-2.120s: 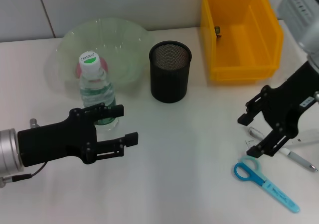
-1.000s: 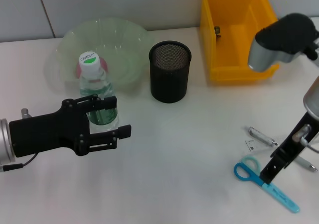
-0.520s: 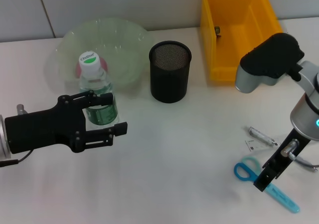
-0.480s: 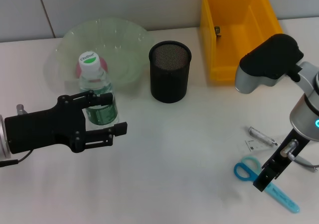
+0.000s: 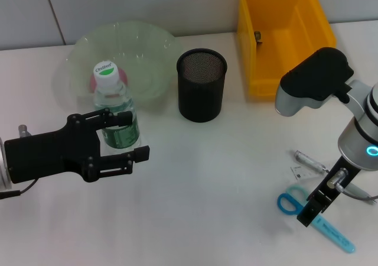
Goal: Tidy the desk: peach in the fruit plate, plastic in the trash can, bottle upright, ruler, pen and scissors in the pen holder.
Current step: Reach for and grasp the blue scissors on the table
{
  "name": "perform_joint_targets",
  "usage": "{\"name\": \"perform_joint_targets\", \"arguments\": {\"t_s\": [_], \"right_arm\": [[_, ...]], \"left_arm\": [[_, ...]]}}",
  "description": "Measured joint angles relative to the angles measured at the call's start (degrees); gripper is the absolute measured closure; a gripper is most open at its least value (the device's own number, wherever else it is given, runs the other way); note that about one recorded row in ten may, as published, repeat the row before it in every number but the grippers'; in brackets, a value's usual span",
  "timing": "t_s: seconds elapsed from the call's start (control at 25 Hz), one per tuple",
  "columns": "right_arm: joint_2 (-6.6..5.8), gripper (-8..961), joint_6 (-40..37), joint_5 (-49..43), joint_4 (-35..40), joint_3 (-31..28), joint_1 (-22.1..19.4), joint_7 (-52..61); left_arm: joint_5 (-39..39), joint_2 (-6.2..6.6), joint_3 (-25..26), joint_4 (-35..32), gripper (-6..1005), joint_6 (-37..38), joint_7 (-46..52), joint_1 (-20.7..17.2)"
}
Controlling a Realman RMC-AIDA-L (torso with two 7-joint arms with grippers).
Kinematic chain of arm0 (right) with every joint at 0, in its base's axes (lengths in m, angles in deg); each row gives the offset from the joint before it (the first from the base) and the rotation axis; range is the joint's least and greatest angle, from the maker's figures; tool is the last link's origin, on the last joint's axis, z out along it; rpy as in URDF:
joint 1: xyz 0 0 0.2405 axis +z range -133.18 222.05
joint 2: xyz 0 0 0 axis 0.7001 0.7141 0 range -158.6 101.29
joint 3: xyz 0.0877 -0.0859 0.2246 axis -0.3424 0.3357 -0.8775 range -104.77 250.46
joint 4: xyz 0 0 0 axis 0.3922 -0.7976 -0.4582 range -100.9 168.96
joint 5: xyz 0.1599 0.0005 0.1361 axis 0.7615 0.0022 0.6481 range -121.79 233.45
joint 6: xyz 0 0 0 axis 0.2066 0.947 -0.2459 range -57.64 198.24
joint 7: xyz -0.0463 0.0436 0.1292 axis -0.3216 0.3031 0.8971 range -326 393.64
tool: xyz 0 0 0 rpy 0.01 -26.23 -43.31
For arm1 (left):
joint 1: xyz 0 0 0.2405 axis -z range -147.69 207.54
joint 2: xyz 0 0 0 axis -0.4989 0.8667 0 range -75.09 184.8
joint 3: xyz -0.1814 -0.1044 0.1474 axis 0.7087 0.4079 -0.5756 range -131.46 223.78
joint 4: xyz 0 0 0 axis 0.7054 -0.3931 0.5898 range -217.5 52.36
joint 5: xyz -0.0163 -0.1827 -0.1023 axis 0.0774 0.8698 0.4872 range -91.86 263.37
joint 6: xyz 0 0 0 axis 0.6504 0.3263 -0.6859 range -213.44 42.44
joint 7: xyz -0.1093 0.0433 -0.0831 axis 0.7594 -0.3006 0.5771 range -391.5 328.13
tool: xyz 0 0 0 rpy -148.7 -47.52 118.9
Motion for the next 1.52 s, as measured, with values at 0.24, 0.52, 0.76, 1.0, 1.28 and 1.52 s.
{"name": "perform_joint_targets", "arguments": {"t_s": [0.24, 0.52, 0.76, 1.0, 1.28, 1.52], "right_arm": [[-0.01, 227, 0.8, 0.1, -0.8, 1.8, -0.1, 0.0], [0.03, 235, 1.6, 0.3, -1.2, 2.6, -0.5, 0.3], [0.07, 243, 1.8, 0.3, -1.2, 3.7, -0.4, 0.6], [0.09, 250, 1.9, 0.1, -1.3, 4.4, -0.1, 1.3], [0.08, 258, 1.9, 0.1, -1.9, 4.9, 0.3, 1.6], [0.03, 265, 2.0, 0.0, -2.2, 5.4, 0.4, 1.9]], "left_arm": [[0.0, 0.0, 0.0, 0.0, 201, 0.0, 0.3, 0.0], [0.0, 0.0, 0.0, 0.0, 201, 0.0, 0.3, 0.0], [0.0, 0.0, 0.0, 0.0, 201, 0.0, 0.4, 0.0], [0.0, 0.0, 0.0, 0.0, 201, 0.0, 0.1, 0.0], [0.0, 0.0, 0.0, 0.0, 201, 0.0, 0.0, 0.0], [0.0, 0.0, -0.3, -0.1, 201, 0.0, -0.1, 0.0]]}}
